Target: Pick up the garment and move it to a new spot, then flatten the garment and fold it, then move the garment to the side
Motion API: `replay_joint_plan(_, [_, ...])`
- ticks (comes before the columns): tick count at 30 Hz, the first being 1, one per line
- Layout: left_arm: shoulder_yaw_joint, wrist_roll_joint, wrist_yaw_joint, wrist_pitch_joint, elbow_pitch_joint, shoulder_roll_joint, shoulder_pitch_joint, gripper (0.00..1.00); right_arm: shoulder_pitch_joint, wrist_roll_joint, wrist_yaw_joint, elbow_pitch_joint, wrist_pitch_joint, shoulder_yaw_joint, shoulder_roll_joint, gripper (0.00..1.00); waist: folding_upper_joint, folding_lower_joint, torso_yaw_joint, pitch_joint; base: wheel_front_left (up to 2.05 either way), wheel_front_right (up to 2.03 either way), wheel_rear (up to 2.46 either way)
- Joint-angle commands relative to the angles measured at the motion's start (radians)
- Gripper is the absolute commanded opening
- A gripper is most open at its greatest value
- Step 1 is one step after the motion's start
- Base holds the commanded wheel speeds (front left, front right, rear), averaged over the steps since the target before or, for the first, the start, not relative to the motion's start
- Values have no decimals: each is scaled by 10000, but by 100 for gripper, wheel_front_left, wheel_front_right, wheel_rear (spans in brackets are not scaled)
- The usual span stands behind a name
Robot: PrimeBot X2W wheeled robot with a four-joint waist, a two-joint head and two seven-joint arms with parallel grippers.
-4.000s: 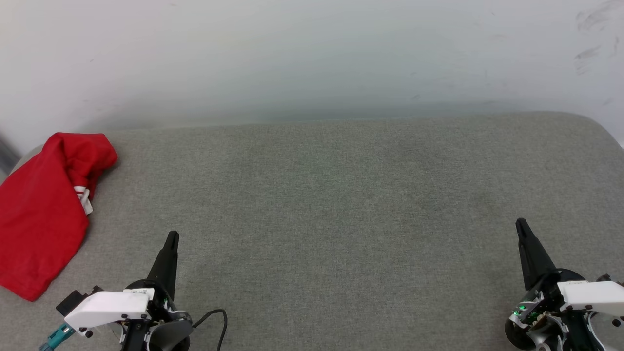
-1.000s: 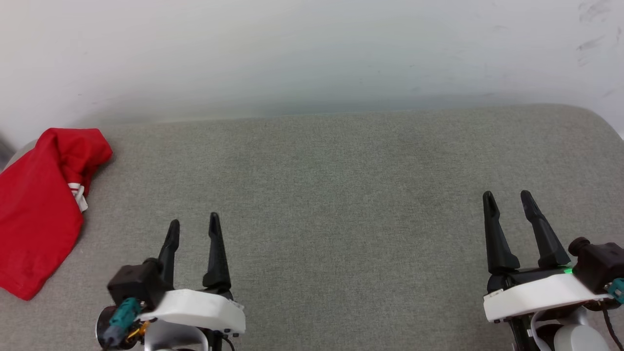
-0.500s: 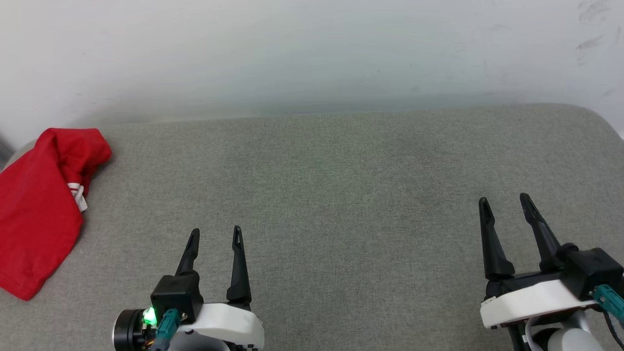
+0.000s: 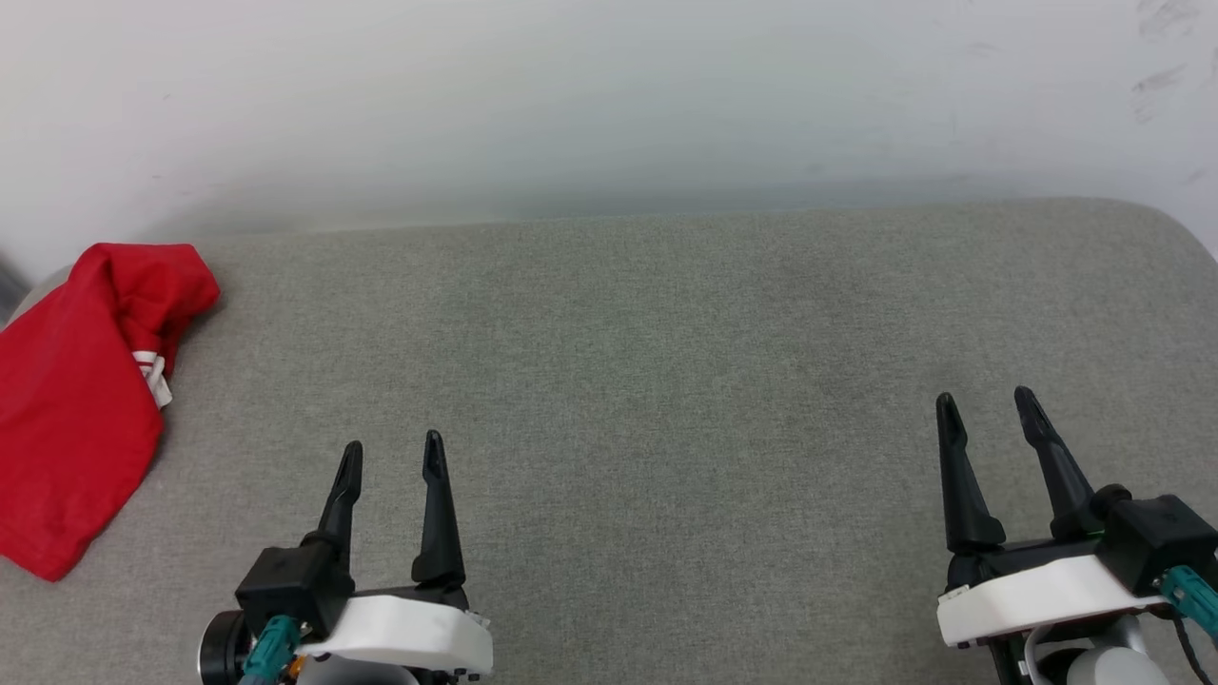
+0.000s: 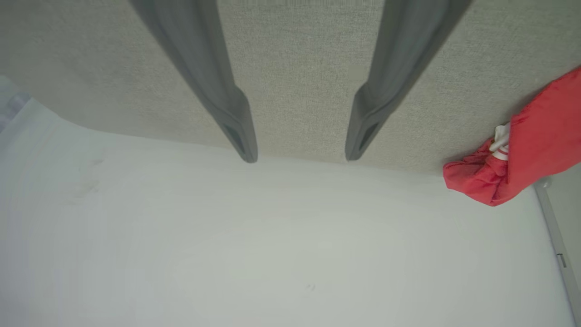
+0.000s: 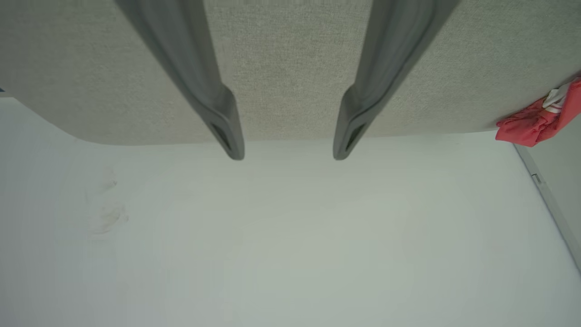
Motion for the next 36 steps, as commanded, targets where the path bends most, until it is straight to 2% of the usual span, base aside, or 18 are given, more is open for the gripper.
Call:
replay_joint_plan(1, [272,164,-308,-72,-27,-109,110,100,-9,-19,19,1,-97,20,-45,100,0,0,2,20,0,0,0])
replay_joint_plan(7, [1207,809,-1627,-202,310,-648,413,100,-26,-191,19,219,-210,-25,-48,100,0,0,-7,85,0,0,0])
replay_joint_plan(13, [1580,1569,-2354,-311,607,-922,516,100,-62,-556,20,431,-324,-104,-51,100,0,0,-40,129,0,0,0])
replay_joint_plan(23, [1754,2123,-2823,-485,865,-1054,601,100,-68,-1111,12,552,-497,-119,-57,100,0,0,-59,161,0,0,0])
replay_joint_plan(36, [1730,1914,-2918,-522,1115,-1060,505,100,-69,-845,13,847,-533,-48,-56,100,0,0,7,131,0,0,0])
